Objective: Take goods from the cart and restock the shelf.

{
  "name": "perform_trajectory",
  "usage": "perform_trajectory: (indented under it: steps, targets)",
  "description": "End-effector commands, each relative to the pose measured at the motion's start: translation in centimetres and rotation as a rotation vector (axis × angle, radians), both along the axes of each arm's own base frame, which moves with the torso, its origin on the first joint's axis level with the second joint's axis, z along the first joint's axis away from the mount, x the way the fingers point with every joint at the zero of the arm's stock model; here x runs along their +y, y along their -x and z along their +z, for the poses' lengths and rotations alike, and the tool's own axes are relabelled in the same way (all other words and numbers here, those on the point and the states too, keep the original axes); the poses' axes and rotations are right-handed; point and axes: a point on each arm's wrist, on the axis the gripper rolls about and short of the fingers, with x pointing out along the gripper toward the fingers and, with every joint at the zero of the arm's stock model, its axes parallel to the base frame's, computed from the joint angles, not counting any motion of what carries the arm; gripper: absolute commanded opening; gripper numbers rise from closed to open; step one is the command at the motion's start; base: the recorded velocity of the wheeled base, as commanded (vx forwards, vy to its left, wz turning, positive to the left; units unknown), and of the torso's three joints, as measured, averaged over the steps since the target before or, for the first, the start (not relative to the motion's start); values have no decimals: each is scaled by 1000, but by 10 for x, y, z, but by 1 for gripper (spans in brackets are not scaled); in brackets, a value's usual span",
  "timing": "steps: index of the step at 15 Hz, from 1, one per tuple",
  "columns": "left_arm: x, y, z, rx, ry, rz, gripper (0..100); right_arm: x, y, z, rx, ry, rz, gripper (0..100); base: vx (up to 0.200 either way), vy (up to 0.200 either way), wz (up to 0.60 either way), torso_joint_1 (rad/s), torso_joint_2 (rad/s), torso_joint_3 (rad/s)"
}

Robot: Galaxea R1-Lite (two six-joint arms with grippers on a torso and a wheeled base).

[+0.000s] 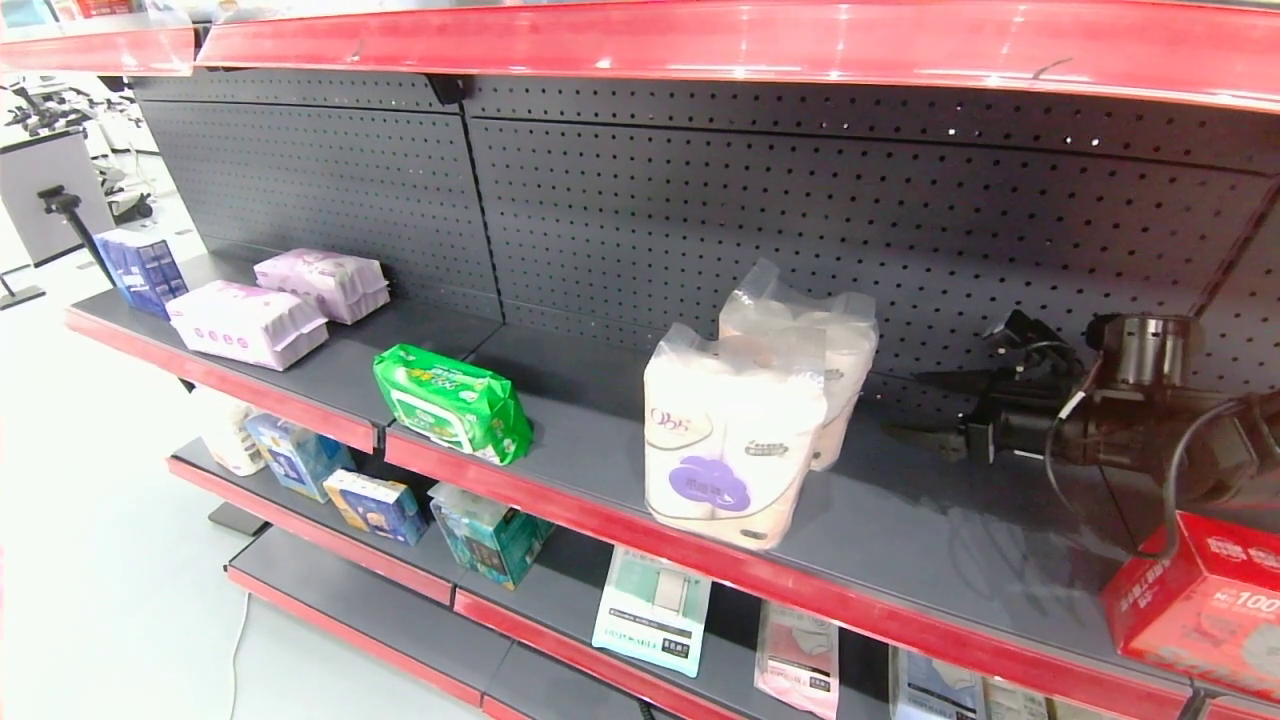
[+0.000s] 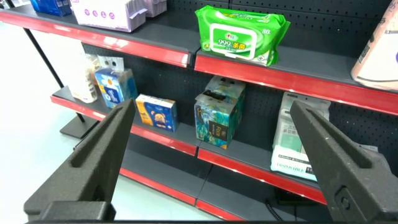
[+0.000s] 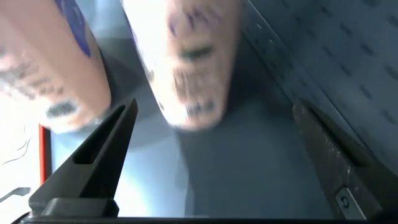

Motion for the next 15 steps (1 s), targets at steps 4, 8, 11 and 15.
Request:
perform_trajectory:
  steps: [4,8,11,15]
  targets:
    - [0,0,0,1,0,-1,100,-31,50,38,-67,16,-152,100,0,0,0,0,0,0]
    - [0,0,0,1,0,1,100,-39,96,69,-92,41,-502,100,0,0,0,0,0,0]
    - [0,0,0,1,0,1,100,-28,146,78,-90,148,-759,100,0,0,0,0,0,0]
    - [0,0,0,1,0,1,100,-11,222,87,-172,278,-857,100,0,0,0,0,0,0]
